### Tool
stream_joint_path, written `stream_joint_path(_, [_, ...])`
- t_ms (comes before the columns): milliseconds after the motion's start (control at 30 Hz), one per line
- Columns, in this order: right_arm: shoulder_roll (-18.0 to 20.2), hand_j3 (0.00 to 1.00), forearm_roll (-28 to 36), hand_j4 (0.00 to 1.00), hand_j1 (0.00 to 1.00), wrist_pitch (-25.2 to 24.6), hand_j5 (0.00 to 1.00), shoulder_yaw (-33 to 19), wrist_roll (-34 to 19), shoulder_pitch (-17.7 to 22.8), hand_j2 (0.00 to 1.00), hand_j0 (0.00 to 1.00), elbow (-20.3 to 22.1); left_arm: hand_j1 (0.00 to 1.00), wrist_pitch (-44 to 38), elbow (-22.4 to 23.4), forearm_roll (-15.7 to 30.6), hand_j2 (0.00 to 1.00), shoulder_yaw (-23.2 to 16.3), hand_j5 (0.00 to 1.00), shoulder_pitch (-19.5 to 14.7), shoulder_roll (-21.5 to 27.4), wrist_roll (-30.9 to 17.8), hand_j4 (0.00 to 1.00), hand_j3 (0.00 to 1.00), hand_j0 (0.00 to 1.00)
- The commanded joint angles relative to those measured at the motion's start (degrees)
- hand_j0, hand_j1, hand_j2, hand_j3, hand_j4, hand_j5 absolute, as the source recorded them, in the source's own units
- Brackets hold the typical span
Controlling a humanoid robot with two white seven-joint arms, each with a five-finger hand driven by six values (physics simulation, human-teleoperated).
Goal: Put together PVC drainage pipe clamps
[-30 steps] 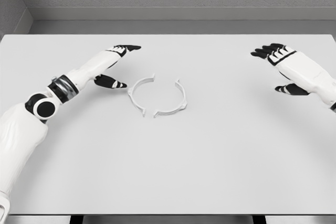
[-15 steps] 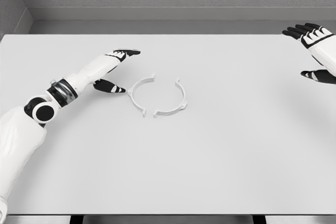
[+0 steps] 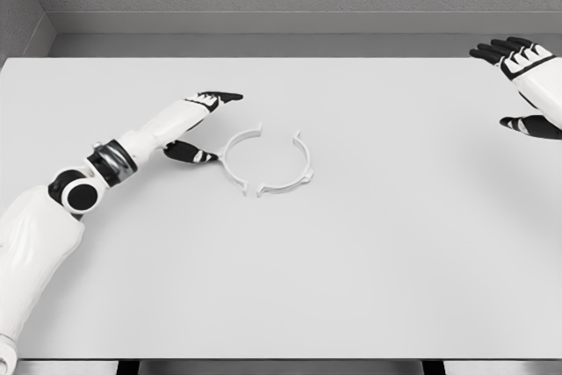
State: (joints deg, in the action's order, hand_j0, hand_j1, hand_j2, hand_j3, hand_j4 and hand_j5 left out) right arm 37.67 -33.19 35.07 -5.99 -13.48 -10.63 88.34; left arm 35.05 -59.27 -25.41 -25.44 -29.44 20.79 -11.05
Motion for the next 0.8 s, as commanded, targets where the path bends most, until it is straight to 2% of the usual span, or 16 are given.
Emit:
stream_joint_path(0, [-0.06, 1.00, 0.41, 1.00, 1.00, -0.07, 1.00, 0.19, 0.03, -0.09, 1.00, 1.00, 0.08, 1.00, -0.05, -1.19, 0.09, 1.00, 0.04, 1.00, 0.18, -0.05, -0.02, 1.00, 1.00, 1.00])
stream_joint_path(100, [-0.06, 1.00, 0.32, 1.00, 1.00, -0.07, 1.00, 0.10, 0.03, -0.09, 1.00, 1.00, 0.52, 1.00, -0.05, -2.07, 0.09, 1.00, 0.04, 1.00, 0.44, -0.05, -0.02, 1.00, 1.00, 1.00])
stream_joint_path(167, [-0.06, 1.00, 0.32, 1.00, 1.00, -0.07, 1.00, 0.10, 0.03, -0.09, 1.00, 1.00, 2.37, 1.00, -0.05, -2.95, -0.34, 1.00, 0.04, 1.00, 1.06, -0.05, -0.02, 1.00, 1.00, 1.00])
stream_joint_path(767, [-0.06, 1.00, 0.32, 1.00, 1.00, -0.07, 1.00, 0.10, 0.03, -0.09, 1.00, 1.00, 2.46, 1.00, -0.05, -4.10, -1.31, 1.00, 0.56, 1.00, 1.76, -1.19, -0.02, 1.00, 1.00, 1.00])
